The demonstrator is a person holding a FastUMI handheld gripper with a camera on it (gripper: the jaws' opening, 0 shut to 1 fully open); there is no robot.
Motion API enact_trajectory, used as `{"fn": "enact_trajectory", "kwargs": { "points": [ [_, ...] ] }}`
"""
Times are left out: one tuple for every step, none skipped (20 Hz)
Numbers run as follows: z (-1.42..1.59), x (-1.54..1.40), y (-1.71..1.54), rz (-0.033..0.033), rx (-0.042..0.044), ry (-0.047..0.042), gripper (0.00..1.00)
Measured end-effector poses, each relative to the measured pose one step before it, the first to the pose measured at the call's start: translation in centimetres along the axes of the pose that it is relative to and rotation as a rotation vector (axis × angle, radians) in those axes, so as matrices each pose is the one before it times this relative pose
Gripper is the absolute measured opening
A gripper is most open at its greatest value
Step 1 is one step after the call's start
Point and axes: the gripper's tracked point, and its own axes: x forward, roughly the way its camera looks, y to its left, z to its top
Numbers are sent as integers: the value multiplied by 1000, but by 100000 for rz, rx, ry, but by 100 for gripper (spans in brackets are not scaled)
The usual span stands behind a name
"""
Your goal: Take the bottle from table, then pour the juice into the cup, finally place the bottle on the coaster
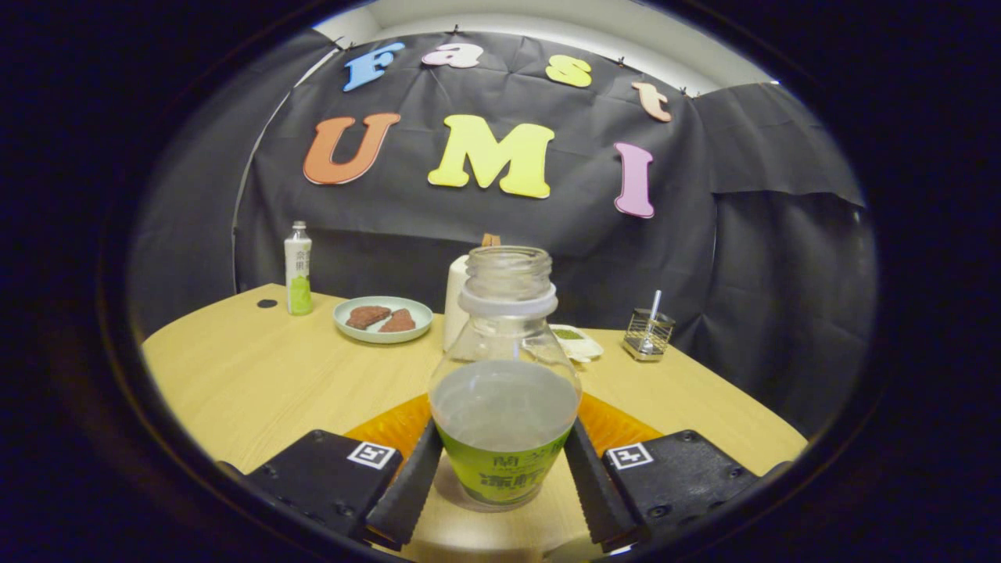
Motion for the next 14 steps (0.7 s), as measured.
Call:
{"fn": "enact_trajectory", "kwargs": {
  "points": [
    [265,-131,25,-46,655,-808,84],
    [213,26,6,44,18,-689,85],
    [12,-69,136,38,-217,5,85],
    [-73,-9,31,-305,-427,664,85],
    [-146,43,-164,-439,-849,877,85],
    [-59,-105,-104,-461,-268,713,85],
    [-19,-83,39,-205,415,1,85],
    [59,-186,34,-118,814,-528,85],
    [-117,-79,-193,-949,780,143,87],
    [-274,-26,-272,-1099,836,542,89],
    [-11,-85,-181,-640,1317,-123,91],
    [121,-295,-5,1,1609,-581,94],
    [55,-29,96,714,2073,-868,94],
    [-179,11,38,593,1747,-300,94]
  ]
}}
